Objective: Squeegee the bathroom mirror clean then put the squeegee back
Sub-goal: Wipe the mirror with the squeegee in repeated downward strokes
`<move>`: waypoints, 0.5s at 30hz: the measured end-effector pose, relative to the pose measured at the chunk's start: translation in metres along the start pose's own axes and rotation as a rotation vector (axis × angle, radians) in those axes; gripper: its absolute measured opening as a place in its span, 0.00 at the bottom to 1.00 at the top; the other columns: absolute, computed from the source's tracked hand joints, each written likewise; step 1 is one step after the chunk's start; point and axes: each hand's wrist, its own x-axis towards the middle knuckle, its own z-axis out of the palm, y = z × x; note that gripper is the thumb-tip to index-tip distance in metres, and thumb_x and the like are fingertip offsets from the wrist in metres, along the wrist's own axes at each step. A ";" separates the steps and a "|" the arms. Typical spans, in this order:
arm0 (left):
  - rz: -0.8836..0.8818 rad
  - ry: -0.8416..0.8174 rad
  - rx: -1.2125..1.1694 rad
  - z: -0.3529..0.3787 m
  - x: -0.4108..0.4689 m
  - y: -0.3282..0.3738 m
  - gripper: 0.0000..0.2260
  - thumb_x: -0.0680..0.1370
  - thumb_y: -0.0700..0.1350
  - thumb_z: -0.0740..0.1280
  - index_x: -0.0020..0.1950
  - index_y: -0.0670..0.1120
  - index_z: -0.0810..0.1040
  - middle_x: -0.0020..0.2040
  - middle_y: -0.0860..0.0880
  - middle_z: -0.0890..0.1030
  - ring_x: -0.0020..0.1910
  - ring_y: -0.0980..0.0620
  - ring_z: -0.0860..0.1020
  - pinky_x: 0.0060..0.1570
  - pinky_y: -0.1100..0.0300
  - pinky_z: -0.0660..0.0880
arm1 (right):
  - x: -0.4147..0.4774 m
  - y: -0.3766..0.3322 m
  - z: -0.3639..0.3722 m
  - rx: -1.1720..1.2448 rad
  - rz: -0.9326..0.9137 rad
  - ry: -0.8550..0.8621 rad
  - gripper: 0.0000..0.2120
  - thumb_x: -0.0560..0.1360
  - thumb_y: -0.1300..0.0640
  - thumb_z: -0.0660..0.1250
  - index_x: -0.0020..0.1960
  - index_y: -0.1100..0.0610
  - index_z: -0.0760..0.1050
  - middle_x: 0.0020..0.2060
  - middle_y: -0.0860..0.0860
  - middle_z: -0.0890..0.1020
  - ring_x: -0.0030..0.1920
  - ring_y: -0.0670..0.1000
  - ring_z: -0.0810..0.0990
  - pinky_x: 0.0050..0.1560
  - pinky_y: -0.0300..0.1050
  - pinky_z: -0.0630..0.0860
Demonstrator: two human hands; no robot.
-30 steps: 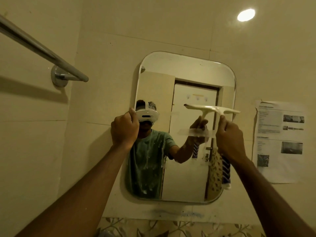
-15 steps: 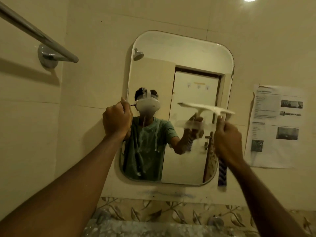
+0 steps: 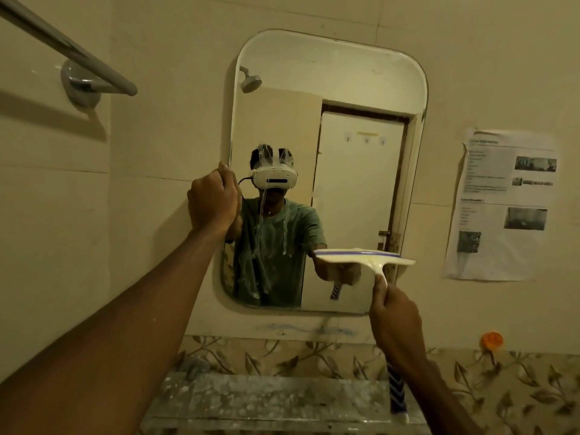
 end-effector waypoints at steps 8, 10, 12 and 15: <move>-0.012 -0.014 0.014 0.000 0.000 -0.003 0.25 0.83 0.51 0.51 0.38 0.39 0.79 0.31 0.47 0.75 0.29 0.52 0.70 0.32 0.62 0.65 | 0.076 -0.047 -0.031 0.085 -0.117 0.114 0.23 0.83 0.45 0.50 0.38 0.57 0.71 0.31 0.55 0.76 0.28 0.50 0.74 0.26 0.41 0.69; -0.015 -0.011 0.008 0.003 0.000 -0.005 0.25 0.83 0.52 0.51 0.37 0.40 0.78 0.30 0.49 0.73 0.28 0.53 0.71 0.29 0.63 0.64 | 0.063 -0.034 -0.017 0.075 -0.081 0.107 0.22 0.83 0.45 0.50 0.39 0.56 0.71 0.32 0.56 0.78 0.31 0.53 0.77 0.30 0.46 0.75; -0.017 -0.007 -0.002 0.004 0.000 -0.006 0.24 0.82 0.52 0.51 0.37 0.41 0.78 0.29 0.50 0.72 0.27 0.53 0.70 0.30 0.63 0.64 | 0.035 -0.014 0.003 0.083 -0.030 0.101 0.20 0.83 0.46 0.50 0.39 0.53 0.71 0.32 0.55 0.79 0.30 0.53 0.79 0.29 0.48 0.78; -0.003 -0.018 -0.021 0.004 -0.001 -0.008 0.24 0.82 0.52 0.51 0.37 0.41 0.78 0.29 0.50 0.73 0.27 0.53 0.70 0.31 0.62 0.65 | -0.010 0.014 0.028 0.033 -0.002 0.109 0.20 0.82 0.47 0.51 0.35 0.50 0.70 0.26 0.51 0.76 0.23 0.44 0.74 0.20 0.36 0.70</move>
